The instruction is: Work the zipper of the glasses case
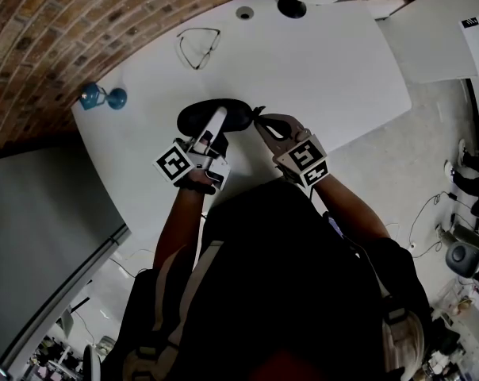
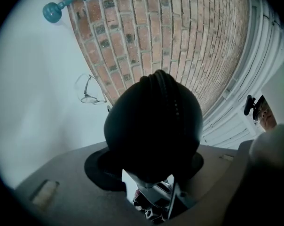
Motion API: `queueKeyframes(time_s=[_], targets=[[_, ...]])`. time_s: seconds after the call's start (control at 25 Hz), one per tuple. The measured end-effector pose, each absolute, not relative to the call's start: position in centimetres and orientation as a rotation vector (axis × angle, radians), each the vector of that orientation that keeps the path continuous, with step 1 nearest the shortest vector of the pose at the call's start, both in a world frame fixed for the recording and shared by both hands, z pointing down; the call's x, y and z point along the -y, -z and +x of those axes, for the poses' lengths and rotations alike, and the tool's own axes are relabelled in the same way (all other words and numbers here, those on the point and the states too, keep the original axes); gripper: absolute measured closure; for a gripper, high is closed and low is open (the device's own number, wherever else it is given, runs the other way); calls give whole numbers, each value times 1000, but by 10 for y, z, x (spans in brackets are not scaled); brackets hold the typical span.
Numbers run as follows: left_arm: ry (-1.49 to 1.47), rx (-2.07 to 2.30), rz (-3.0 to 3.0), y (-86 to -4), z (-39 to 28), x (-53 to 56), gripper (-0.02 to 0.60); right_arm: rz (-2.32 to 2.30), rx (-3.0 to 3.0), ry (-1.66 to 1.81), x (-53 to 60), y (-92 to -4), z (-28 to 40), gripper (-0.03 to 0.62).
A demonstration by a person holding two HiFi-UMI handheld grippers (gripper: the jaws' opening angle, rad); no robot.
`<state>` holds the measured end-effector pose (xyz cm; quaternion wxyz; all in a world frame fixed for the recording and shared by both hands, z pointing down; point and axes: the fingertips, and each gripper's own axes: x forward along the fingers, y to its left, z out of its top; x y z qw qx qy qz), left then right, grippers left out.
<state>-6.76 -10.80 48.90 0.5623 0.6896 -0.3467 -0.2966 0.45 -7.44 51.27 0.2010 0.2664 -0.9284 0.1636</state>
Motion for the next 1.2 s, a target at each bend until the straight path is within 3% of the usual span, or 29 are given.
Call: queueKeyframes(time_s=[0.56,1.2], targets=[[617,675,1700,-483,-63,100,339,626,2566,23,68,-506,8,589],[445,592,1757,-496,-53,87,337,544,2546,47,70,-509,5,588]])
